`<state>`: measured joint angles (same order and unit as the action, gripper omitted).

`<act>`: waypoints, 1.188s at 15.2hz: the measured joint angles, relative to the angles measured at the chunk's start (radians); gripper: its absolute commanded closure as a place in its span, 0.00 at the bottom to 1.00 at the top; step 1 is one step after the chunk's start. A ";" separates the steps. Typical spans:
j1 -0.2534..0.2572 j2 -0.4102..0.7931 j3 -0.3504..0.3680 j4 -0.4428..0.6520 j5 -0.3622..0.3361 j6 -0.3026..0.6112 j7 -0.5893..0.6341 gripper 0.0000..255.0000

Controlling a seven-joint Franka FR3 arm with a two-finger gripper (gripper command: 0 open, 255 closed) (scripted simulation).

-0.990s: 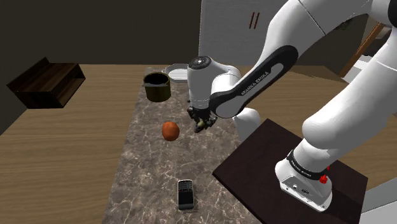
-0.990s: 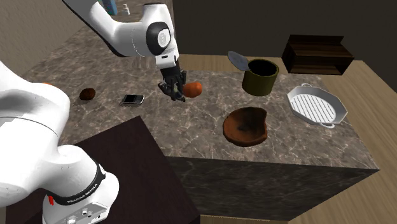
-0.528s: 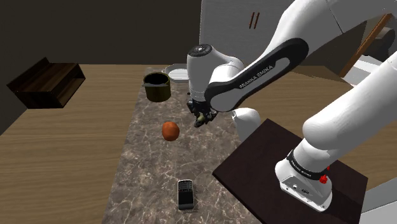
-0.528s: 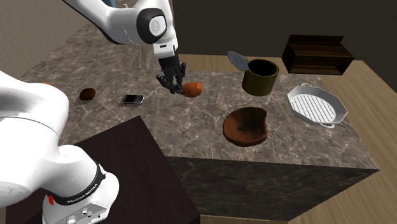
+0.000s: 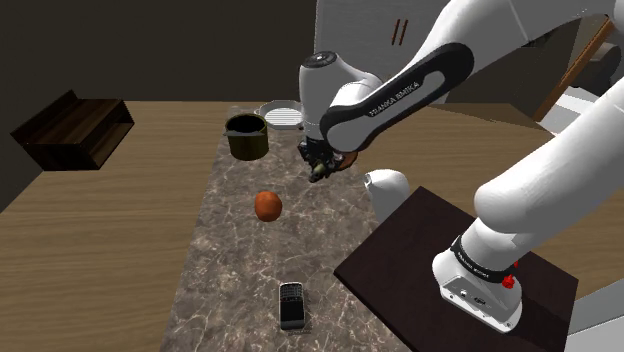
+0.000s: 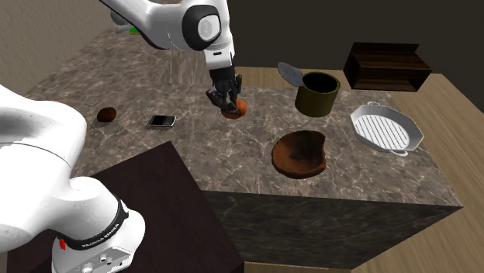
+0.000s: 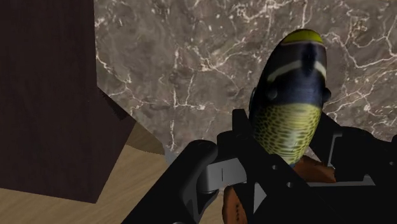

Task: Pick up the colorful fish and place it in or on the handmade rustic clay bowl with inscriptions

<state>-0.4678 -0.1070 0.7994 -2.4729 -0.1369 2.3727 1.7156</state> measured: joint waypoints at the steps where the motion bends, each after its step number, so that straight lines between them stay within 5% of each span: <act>1: -0.015 0.009 -0.014 -0.001 -0.014 0.010 -0.018 1.00; 9: -0.122 0.141 -0.108 0.117 -0.145 0.007 -0.121 1.00; 18: -0.185 0.356 -0.213 0.352 -0.289 -0.038 -0.217 1.00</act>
<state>-0.6532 0.2495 0.5866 -2.1204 -0.4258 2.3348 1.4989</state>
